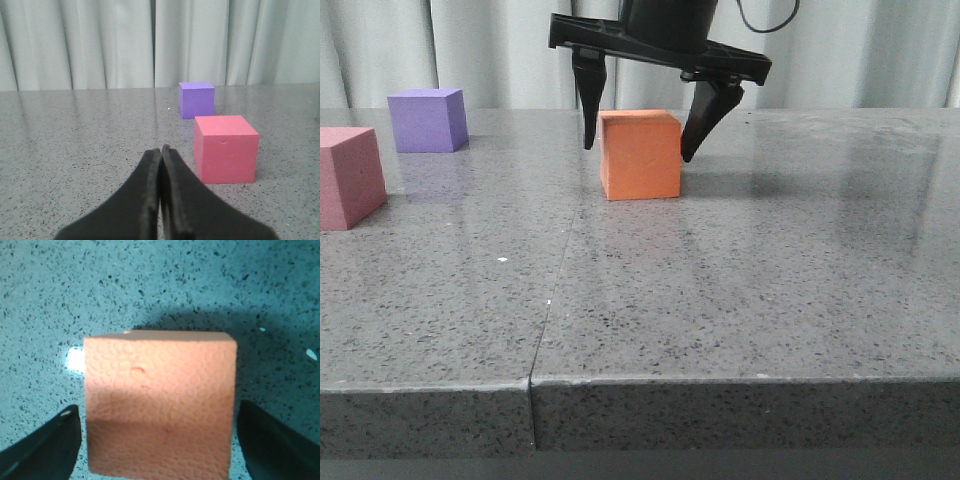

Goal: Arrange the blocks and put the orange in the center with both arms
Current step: 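Carry the orange cube with the right gripper toward the table middle and lower it, then open the right gripper and lift it away from the orange cube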

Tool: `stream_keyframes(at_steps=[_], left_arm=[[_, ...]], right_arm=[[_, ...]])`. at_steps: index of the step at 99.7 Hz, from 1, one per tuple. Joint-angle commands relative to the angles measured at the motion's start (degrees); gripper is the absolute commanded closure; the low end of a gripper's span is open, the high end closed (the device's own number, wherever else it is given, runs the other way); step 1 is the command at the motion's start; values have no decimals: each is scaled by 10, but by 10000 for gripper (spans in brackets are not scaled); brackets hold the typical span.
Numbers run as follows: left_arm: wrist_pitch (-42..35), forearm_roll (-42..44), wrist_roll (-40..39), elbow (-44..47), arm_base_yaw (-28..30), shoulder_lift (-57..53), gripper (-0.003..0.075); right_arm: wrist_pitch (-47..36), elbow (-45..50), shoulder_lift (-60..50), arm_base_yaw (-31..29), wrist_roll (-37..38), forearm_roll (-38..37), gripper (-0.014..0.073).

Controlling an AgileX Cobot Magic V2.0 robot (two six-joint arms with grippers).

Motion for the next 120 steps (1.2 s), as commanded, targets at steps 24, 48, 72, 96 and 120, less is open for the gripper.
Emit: stream_keyframes(at_steps=[24, 48, 72, 96, 120], left_arm=[[-46, -3, -5, 22, 0, -15, 741], [-46, -3, -5, 22, 0, -15, 741], [-46, -3, -5, 22, 0, -15, 741], [-46, -3, -5, 22, 0, -15, 741], [-46, -3, -5, 22, 0, -15, 741]], right_arm=[[21, -21, -47, -1, -1, 4, -40], [44, -26, -85, -1, -4, -13, -40], [88, -25, -119, -1, -14, -30, 107], [88, -21, -151, -1, -15, -36, 548], [88, 27, -203, -1, -15, -44, 661]])
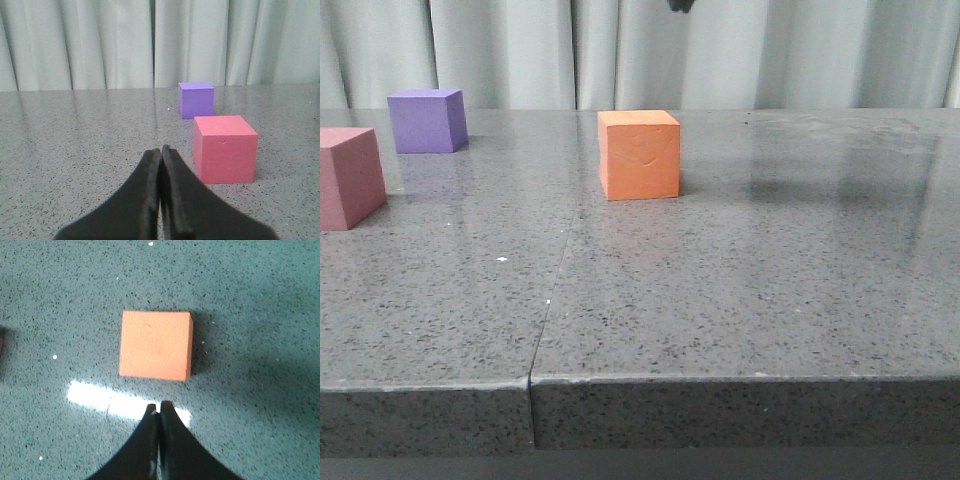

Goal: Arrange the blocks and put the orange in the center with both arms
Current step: 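Open the right gripper and lift it away from the orange cube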

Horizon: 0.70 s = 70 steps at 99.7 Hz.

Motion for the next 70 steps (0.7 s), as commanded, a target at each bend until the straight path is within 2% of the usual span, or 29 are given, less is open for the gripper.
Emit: stream_keyframes(at_steps=[1, 70], left_arm=[[-46, -3, -5, 22, 0, -15, 741], [-46, -3, -5, 22, 0, -15, 741]], right_arm=[[48, 9, -53, -1, -7, -10, 661], [-181, 389, -327, -1, -7, -21, 661]])
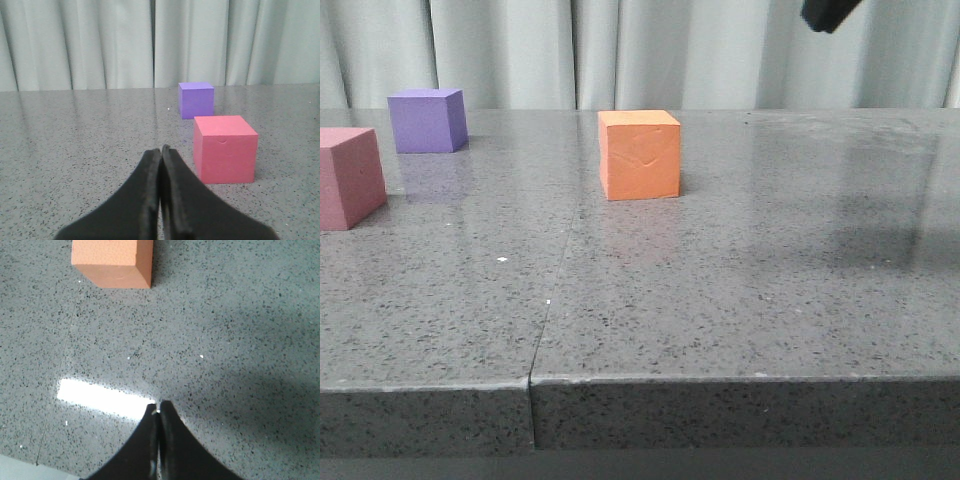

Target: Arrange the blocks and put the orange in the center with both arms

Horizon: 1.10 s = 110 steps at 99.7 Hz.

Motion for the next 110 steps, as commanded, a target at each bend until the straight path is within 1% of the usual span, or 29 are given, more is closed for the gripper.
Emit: stream_keyframes(at_steps=[1, 24, 54, 89, 110], left_arm=[[-46, -3, -5, 22, 0, -15, 741], [-46, -3, -5, 22, 0, -15, 741], [-46, -3, -5, 22, 0, -15, 741], [-46, -3, -5, 22, 0, -15, 741], [-50, -3, -5, 22, 0, -15, 741]], right_arm=[[-65, 29, -59, -1, -6, -8, 661], [-153, 150, -162, -1, -6, -11, 661], [-295, 311, -301, -1, -6, -25, 661], [-405, 449, -460, -1, -6, -75, 661], [-457, 507, -550, -1, -6, -93, 661]])
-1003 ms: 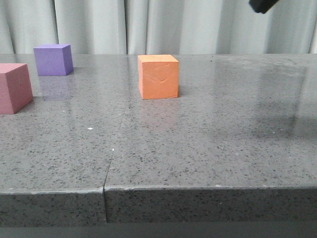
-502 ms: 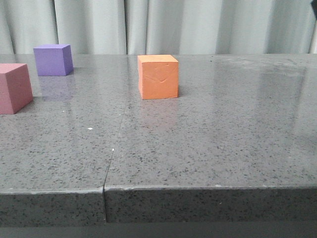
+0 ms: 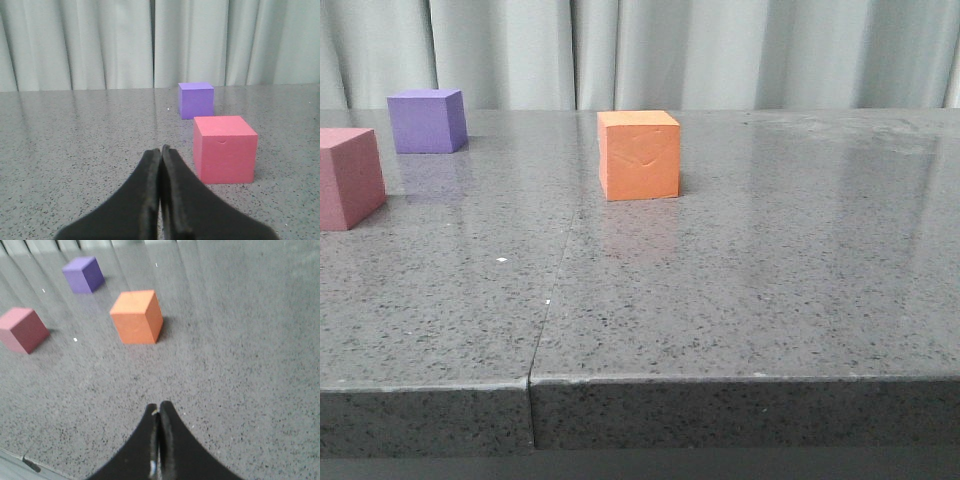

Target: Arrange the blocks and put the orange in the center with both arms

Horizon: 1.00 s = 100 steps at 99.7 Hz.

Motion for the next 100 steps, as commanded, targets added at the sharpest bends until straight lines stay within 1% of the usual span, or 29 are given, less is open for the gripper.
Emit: stream_keyframes(at_steps=[1, 24, 37, 55, 71, 80, 88, 100], left_arm=[[-50, -3, -5, 22, 0, -15, 741], [-50, -17, -5, 13, 0, -15, 741], [-50, -26, -5, -6, 0, -15, 741], [-35, -26, -5, -61, 0, -4, 741], [-25, -15, -4, -128, 0, 41, 741], [1, 8, -4, -172, 0, 82, 741], [25, 12, -4, -211, 0, 121, 741], [96, 7, -4, -283, 0, 193, 741]], right_arm=[[-68, 5, -33, -1, -6, -22, 661], [-67, 38, -107, -1, -6, -26, 661], [-65, 47, -127, -1, -6, -27, 661], [-63, 49, -130, -1, -6, -27, 661], [-64, 49, -130, -1, -6, -27, 661], [-64, 49, -130, -1, -6, -27, 661], [-64, 49, -130, -1, -6, -27, 661], [-64, 49, -130, -1, -6, -27, 661]])
